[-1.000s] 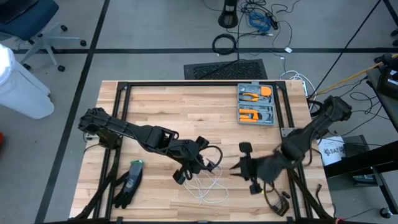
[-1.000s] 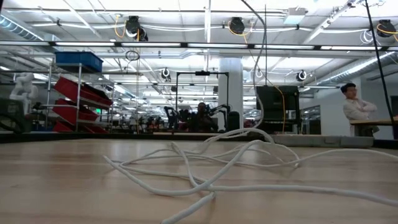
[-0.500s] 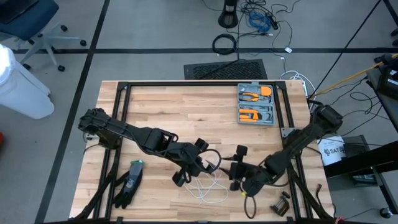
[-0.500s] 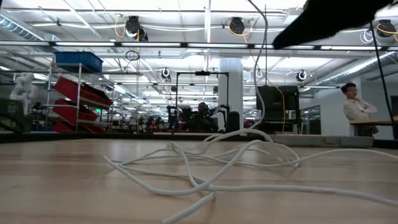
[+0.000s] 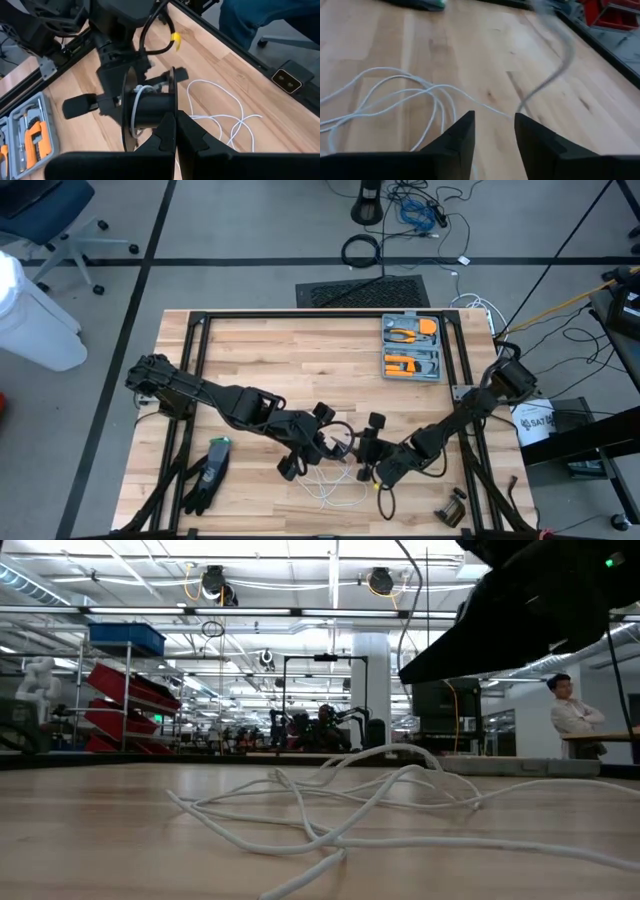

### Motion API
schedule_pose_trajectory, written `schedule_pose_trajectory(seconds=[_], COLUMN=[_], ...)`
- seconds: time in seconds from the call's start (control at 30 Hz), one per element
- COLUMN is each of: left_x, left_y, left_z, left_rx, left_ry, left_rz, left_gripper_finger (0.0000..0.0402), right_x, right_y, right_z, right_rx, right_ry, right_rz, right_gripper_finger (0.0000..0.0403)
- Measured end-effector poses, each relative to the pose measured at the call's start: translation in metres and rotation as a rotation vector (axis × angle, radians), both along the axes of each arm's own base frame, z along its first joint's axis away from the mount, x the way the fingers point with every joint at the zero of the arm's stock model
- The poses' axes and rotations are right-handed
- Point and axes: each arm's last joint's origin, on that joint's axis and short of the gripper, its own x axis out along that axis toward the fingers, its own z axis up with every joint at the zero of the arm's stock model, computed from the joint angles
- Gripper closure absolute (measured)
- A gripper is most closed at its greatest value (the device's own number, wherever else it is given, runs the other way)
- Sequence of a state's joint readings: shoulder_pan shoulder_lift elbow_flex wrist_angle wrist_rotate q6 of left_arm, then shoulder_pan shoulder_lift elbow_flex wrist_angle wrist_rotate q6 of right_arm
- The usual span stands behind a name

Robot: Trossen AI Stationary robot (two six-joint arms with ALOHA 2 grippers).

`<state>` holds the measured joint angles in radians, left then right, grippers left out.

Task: Coil cords
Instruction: Coil the white wire onto the spool

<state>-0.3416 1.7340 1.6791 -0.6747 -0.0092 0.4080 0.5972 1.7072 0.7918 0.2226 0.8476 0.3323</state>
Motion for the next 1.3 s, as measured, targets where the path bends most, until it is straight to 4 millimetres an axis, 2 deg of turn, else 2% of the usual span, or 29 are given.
schedule_pose_trajectory(seconds=[0.5,0.73,0.87,1.03,1.3], left_x=[0.0,-0.001,-0.003,-0.003,-0.004], left_y=[0.0,0.0,0.002,0.003,-0.004], left_z=[0.0,0.0,-0.003,-0.003,-0.002], left_rx=[-0.003,-0.001,0.044,0.112,0.171], left_ry=[0.0,0.005,0.034,0.021,-0.021], left_rz=[0.001,0.006,0.043,0.035,-0.034], left_gripper_finger=[0.0401,0.0401,0.0401,0.0401,0.0401], right_x=[0.002,-0.003,-0.016,-0.034,-0.04], right_y=[-0.006,0.002,0.014,0.022,0.026], right_z=[-0.003,0.001,0.022,0.059,0.114], right_rx=[-0.004,-0.011,0.023,0.03,-0.086], right_ry=[0.004,-0.013,-0.068,-0.146,-0.202], right_rz=[-0.042,-0.03,0.031,0.11,0.185], right_gripper_finger=[0.0395,0.0402,0.0402,0.0402,0.0403])
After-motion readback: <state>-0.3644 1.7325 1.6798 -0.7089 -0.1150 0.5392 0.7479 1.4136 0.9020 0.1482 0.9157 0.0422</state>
